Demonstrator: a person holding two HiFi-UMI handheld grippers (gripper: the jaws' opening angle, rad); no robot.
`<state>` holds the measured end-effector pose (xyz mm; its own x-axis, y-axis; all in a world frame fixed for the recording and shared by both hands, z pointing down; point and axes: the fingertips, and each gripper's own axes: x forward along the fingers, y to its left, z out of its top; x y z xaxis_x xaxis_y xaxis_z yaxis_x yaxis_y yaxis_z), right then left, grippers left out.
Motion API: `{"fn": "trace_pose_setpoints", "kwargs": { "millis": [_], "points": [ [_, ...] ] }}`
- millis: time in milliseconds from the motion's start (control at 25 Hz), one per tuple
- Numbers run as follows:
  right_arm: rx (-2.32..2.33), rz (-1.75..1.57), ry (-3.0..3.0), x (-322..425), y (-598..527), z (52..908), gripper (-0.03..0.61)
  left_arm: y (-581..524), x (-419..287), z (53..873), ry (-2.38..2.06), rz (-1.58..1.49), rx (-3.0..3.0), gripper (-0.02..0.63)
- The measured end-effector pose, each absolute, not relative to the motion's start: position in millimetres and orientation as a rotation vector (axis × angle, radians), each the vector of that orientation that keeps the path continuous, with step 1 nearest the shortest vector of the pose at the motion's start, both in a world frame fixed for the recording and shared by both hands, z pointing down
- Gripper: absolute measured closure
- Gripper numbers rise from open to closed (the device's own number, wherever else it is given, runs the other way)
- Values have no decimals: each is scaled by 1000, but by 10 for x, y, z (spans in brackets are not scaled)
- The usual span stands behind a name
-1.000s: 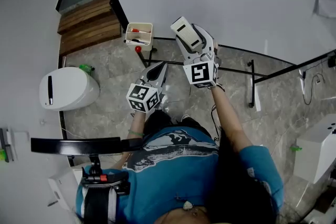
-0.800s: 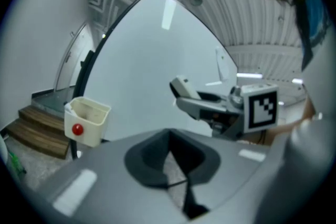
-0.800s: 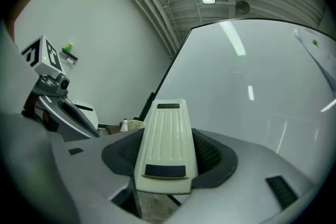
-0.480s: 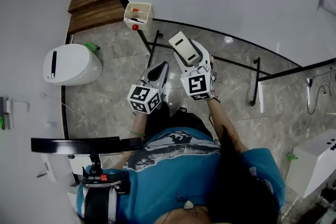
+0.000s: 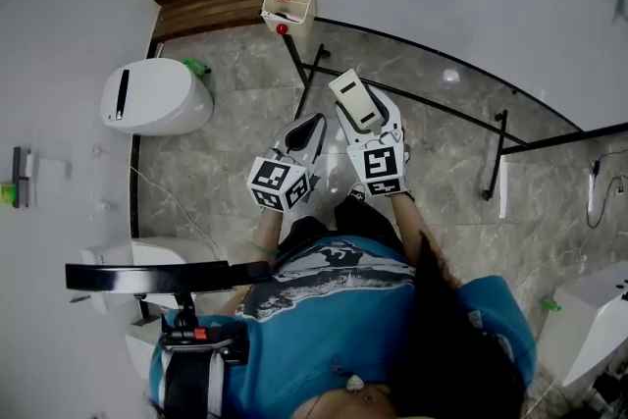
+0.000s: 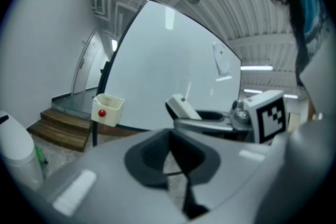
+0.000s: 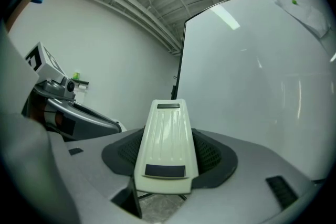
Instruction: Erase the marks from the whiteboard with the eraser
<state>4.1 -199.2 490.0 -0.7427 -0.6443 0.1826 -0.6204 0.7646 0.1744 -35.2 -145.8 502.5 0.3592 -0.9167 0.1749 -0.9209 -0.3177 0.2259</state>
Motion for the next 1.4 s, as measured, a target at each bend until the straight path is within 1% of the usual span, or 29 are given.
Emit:
{"fn": "trace_pose_setpoints", "kwargs": {
  "millis": [240, 600, 920, 1200, 1400],
  "points": [
    [1038, 12, -2763, -151, -1573, 4916, 314, -938, -643, 5016, -1641, 43, 2360, 609],
    [1141, 188, -2750, -394, -471, 5032, 314, 73, -1037, 5057, -1577, 20, 2396, 609],
    [1220, 238, -2697, -343, 370, 5147, 314, 756, -974, 5113, -1460, 37, 2467, 609],
    [1299, 217, -2675, -175, 654, 5032, 314, 994, -838, 5065, -1399, 14, 2503, 609],
    [1346, 195, -2655, 51, 773, 4998, 314, 1066, -606, 5046, -1352, 14, 2540, 609]
  ]
}}
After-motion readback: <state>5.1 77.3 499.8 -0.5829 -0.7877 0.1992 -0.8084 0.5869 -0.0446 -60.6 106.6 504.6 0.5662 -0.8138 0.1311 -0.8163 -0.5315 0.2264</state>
